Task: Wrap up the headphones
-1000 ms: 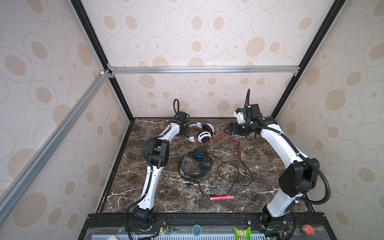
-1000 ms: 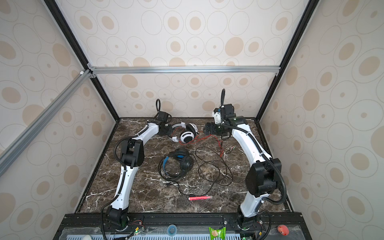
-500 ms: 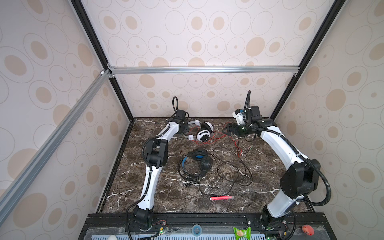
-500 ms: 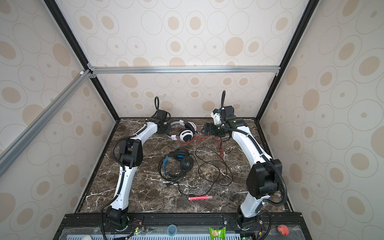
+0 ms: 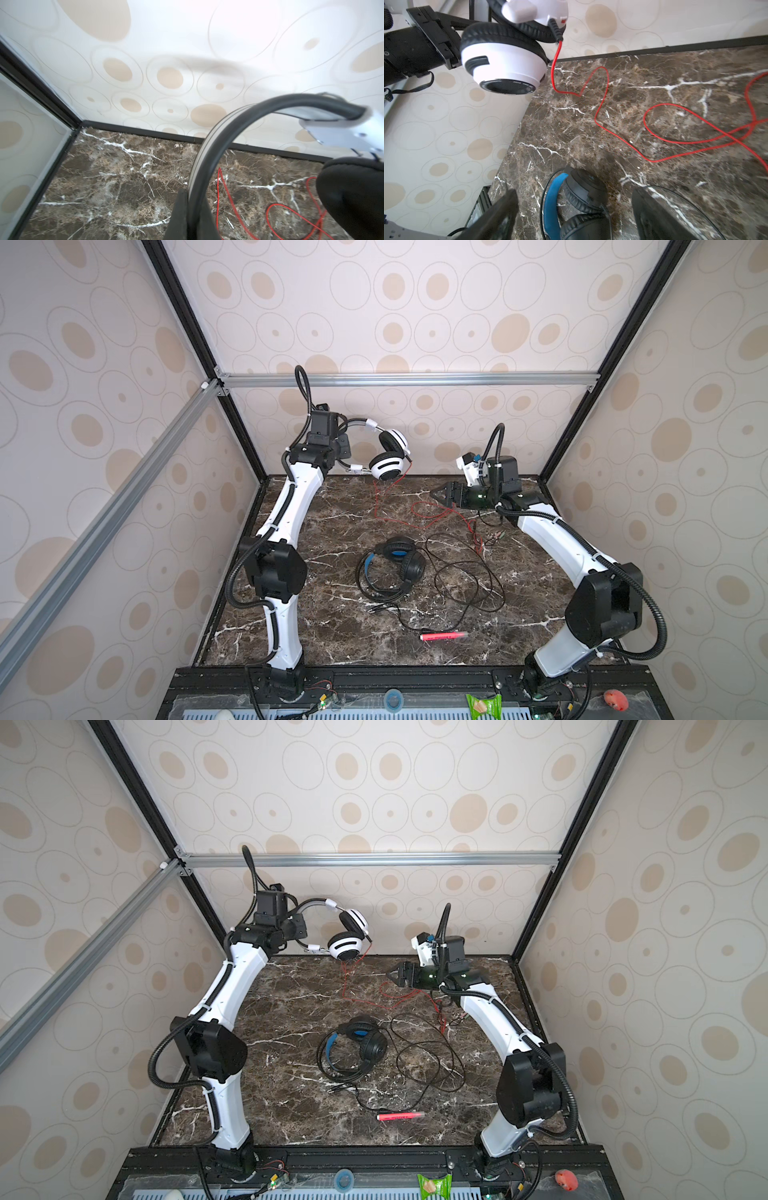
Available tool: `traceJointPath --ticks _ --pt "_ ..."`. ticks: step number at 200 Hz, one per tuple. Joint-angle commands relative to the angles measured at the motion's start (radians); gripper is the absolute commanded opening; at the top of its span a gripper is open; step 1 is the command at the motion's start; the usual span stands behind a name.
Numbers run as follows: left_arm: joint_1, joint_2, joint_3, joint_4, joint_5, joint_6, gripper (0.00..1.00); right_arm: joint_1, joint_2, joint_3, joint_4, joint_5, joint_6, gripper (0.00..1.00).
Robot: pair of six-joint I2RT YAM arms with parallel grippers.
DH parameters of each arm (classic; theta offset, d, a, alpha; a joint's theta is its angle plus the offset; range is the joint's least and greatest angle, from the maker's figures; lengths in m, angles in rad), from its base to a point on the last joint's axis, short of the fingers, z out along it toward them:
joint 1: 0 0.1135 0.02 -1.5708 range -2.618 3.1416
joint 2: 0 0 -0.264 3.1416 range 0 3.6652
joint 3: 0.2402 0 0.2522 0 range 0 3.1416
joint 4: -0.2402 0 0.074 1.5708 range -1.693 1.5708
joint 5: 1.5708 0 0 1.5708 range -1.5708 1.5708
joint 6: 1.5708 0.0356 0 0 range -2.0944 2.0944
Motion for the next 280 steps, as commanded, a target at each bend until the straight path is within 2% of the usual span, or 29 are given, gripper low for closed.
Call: traceJointPath --ticks 1,39,80,112,131,165,188,229,280 --pt "-0.004 -0.081 0.010 -0.039 0.022 0.000 0.00 0.034 0.001 -0.029 0.237 -0.088 0.086 0.89" --pt "-0.004 -0.205 -0.053 -0.073 0.032 -0.025 0.00 0.085 0.089 0.024 0.420 -0.170 0.157 0.89" --pt "0.001 -0.253 -0.052 -0.108 0.083 -0.022 0.00 0.113 0.172 0.046 0.555 -0.204 0.213 0.89" --pt "0.008 -0.242 0.042 -0.174 0.131 -0.036 0.00 0.118 0.212 0.041 0.658 -0.258 0.236 0.90" --pt "0.011 -0.230 0.107 -0.217 0.142 -0.041 0.00 0.118 0.228 0.050 0.655 -0.293 0.216 0.89" --pt "0.016 -0.248 0.120 -0.231 0.172 -0.077 0.00 0.123 0.264 0.083 0.662 -0.346 0.216 0.90" --pt "0.016 -0.263 0.109 -0.223 0.195 -0.103 0.00 0.131 0.295 0.086 0.695 -0.341 0.238 0.90" --pt "0.016 -0.301 0.076 -0.196 0.225 -0.141 0.00 0.140 0.363 0.079 0.867 -0.315 0.368 0.87" --pt "0.016 -0.324 0.066 -0.194 0.229 -0.172 0.00 0.158 0.453 0.125 0.939 -0.301 0.420 0.85"
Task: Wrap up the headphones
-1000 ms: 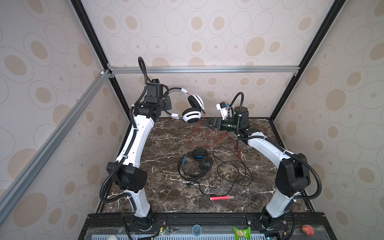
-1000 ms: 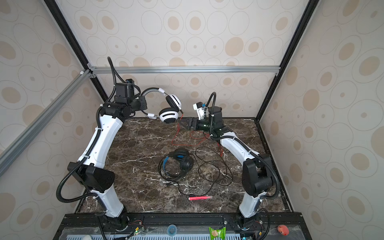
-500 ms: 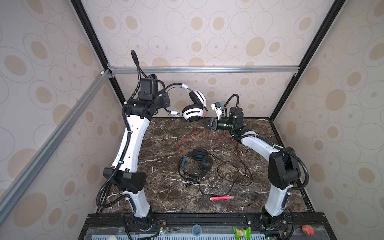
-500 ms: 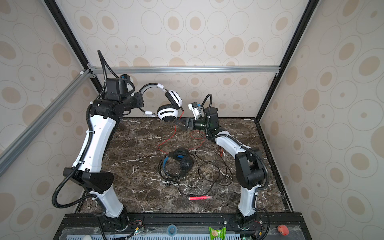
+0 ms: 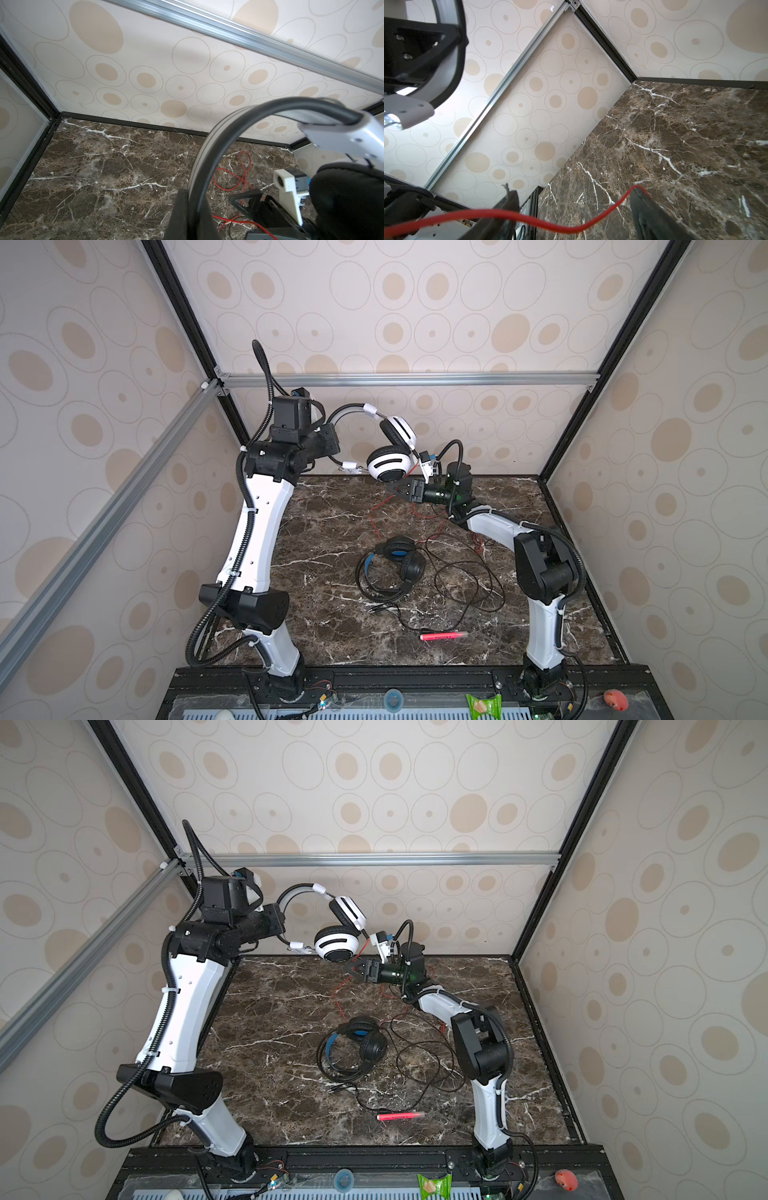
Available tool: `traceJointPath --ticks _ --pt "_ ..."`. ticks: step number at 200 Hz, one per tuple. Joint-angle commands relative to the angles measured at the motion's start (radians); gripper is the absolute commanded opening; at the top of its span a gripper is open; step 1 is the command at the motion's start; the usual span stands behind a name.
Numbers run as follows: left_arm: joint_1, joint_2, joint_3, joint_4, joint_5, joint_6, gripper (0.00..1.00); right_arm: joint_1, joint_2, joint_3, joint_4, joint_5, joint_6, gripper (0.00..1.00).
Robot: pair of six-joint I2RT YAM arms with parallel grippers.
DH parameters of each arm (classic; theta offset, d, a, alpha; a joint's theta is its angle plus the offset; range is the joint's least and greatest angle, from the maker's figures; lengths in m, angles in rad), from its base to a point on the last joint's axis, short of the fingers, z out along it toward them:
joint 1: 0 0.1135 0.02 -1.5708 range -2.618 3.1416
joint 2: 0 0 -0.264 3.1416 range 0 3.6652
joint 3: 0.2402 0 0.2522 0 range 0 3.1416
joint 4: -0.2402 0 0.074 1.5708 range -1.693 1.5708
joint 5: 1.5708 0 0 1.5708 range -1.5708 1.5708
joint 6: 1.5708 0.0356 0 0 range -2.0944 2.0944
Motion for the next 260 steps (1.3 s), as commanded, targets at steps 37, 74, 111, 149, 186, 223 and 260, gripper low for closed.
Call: traceJointPath --ticks 37,74,111,149,186,223,260 --pt "0.006 -0.065 0.019 0.068 0.048 -0.089 0.00 0.015 0.081 0.062 0.170 0.018 0.114 0.83" --pt "0.007 -0.072 0.004 0.073 0.055 -0.103 0.00 0.024 0.126 0.089 0.226 0.021 0.166 0.81" --pt "0.011 -0.077 -0.010 0.082 0.060 -0.120 0.00 0.037 0.148 0.081 0.230 0.017 0.166 0.69" --pt "0.020 -0.075 -0.015 0.096 0.071 -0.136 0.00 0.040 0.150 0.043 0.260 0.022 0.181 0.53" --pt "0.034 -0.066 -0.014 0.110 0.089 -0.153 0.00 0.041 0.171 0.030 0.321 0.035 0.229 0.44" --pt "0.056 -0.069 -0.022 0.111 0.079 -0.154 0.00 0.035 0.154 0.002 0.312 0.043 0.214 0.15" --pt "0.101 -0.113 -0.114 0.157 0.058 -0.143 0.00 -0.010 0.060 -0.059 0.179 0.067 0.114 0.00"
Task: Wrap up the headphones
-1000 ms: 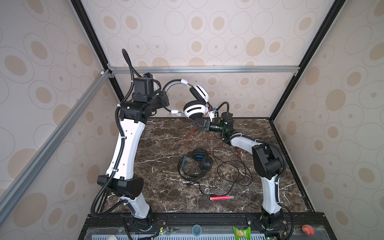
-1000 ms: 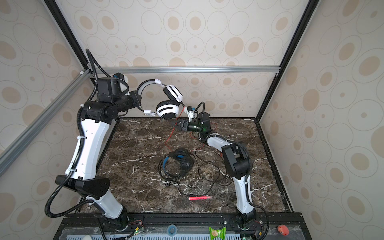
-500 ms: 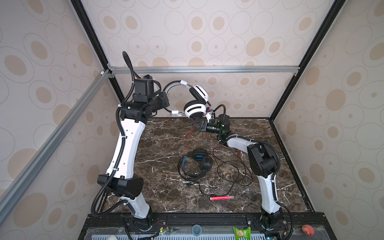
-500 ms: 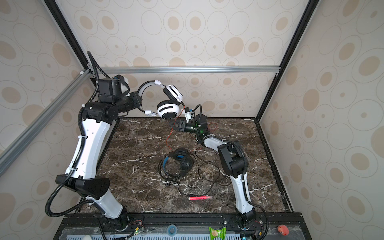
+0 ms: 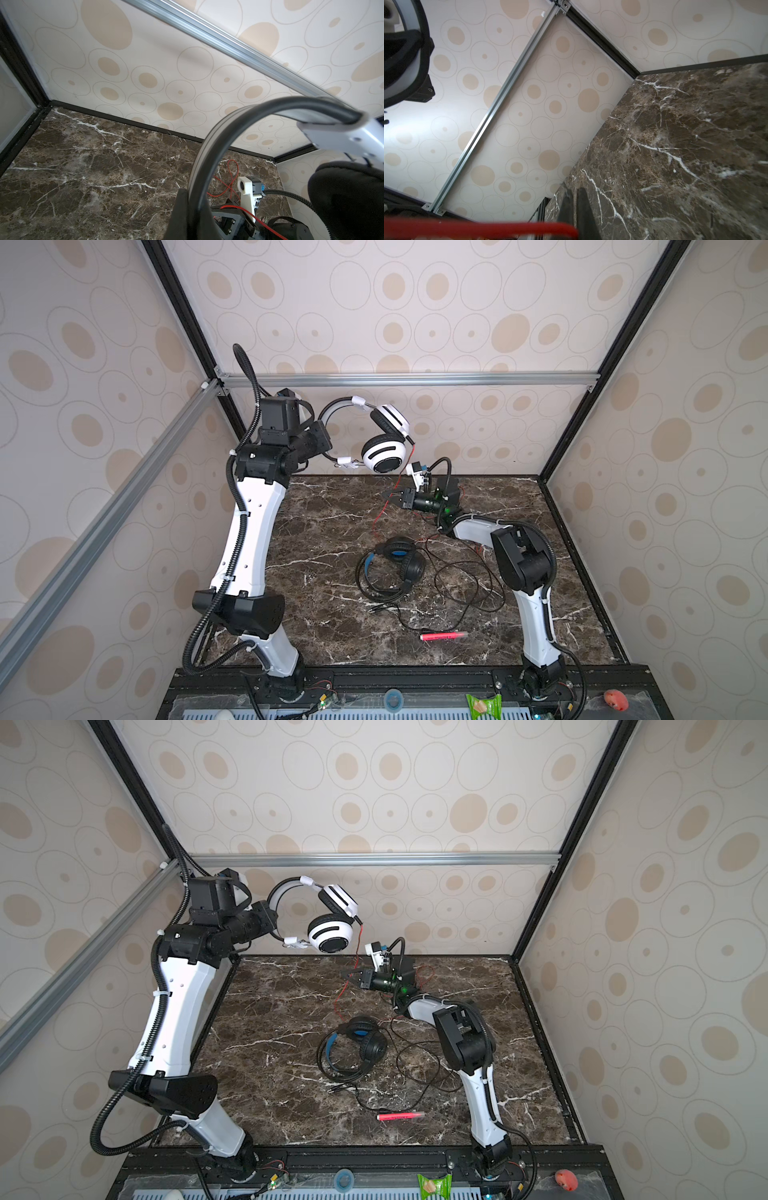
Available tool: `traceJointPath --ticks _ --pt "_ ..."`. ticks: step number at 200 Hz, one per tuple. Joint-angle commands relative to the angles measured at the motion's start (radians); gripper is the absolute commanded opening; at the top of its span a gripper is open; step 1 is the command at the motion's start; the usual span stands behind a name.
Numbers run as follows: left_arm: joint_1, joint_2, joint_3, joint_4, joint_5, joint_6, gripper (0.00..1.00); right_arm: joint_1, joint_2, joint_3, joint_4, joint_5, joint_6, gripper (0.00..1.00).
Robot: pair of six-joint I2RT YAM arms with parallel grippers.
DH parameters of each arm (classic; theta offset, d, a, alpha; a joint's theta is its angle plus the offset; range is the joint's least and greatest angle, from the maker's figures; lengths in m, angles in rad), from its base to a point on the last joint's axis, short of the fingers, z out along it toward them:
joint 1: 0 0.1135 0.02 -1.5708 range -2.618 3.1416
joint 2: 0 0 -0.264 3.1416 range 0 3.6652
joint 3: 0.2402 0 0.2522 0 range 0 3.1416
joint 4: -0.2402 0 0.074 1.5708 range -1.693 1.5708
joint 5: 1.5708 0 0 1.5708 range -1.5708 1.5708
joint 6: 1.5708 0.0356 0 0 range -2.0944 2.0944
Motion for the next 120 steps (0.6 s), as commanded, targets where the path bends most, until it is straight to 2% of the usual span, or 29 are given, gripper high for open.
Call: traceJointPath --ticks 1,13,28,46,66,95,120 --pt "0.037 -0.073 -0.041 0.106 0.003 -0.039 0.00 -0.036 -0.089 -0.037 -0.080 0.019 -0.073 0.00" --pt "0.054 -0.090 -0.090 0.137 0.005 -0.038 0.00 -0.051 -0.141 -0.047 -0.208 0.034 -0.169 0.00" --pt "0.069 -0.107 -0.145 0.176 0.004 -0.033 0.00 -0.060 -0.208 -0.025 -0.449 0.074 -0.337 0.00" --pt "0.081 -0.121 -0.205 0.220 -0.001 -0.019 0.00 -0.059 -0.281 0.022 -0.743 0.177 -0.533 0.00" --pt "0.087 -0.130 -0.255 0.258 -0.019 0.006 0.00 -0.062 -0.342 0.063 -0.949 0.279 -0.657 0.00" --pt "0.088 -0.132 -0.318 0.302 -0.049 0.074 0.00 -0.057 -0.445 0.104 -1.141 0.410 -0.786 0.00" --pt "0.089 -0.139 -0.386 0.353 -0.062 0.126 0.00 -0.011 -0.482 0.244 -1.382 0.542 -0.962 0.00"
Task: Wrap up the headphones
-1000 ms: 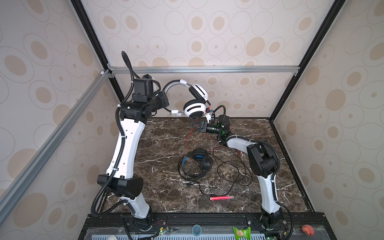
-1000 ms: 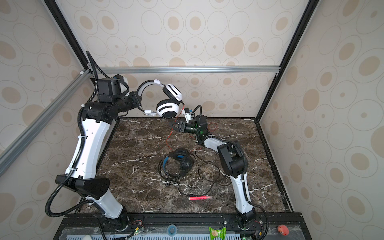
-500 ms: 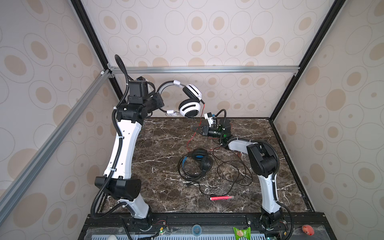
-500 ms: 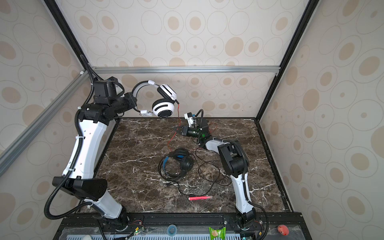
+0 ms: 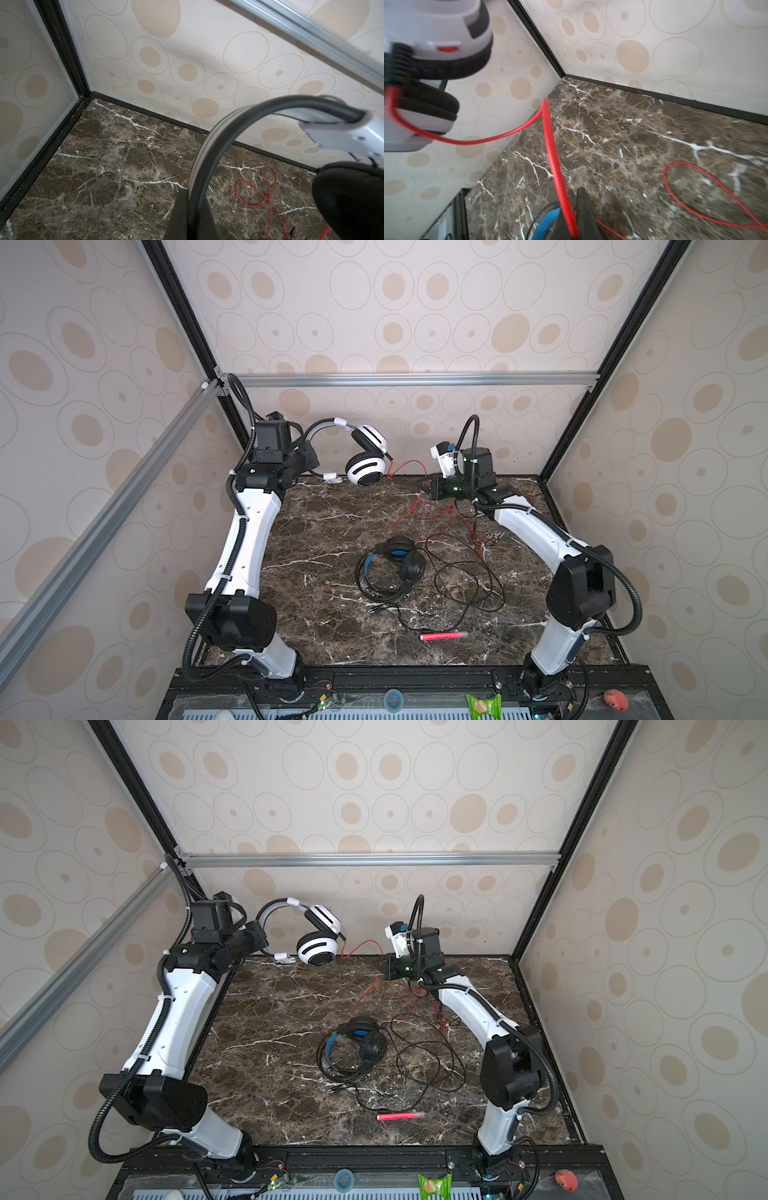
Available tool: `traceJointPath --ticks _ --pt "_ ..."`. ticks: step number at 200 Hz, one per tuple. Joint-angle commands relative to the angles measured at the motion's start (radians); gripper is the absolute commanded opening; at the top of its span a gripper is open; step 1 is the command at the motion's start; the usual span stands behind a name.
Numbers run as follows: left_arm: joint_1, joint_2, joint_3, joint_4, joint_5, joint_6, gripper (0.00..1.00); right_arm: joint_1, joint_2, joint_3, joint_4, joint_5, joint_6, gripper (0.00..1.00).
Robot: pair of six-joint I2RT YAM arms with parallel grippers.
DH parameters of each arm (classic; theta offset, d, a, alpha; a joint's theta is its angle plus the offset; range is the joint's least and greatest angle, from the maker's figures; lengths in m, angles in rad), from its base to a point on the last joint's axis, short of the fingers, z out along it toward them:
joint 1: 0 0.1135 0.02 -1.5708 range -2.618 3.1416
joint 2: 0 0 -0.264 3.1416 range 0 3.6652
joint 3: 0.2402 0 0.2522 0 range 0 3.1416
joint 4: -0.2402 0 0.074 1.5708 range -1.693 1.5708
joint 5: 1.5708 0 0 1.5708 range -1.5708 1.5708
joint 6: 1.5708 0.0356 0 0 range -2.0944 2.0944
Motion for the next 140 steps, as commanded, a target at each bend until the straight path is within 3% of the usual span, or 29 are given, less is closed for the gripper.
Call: traceJointPath --ticks 1,31,71,140 --pt "0.004 -0.052 -0.032 0.136 -0.014 0.052 0.00 0.047 -0.041 0.126 -0.329 0.174 -0.248 0.00" --pt "0.004 -0.060 -0.116 0.205 -0.014 0.058 0.00 0.130 -0.020 0.325 -0.576 0.316 -0.422 0.00" --pt "0.002 -0.042 -0.169 0.268 0.020 0.048 0.00 0.234 0.002 0.473 -0.716 0.428 -0.543 0.00" --pt "-0.041 -0.007 -0.143 0.222 0.016 0.192 0.00 0.311 0.072 0.675 -0.806 0.341 -0.620 0.00"
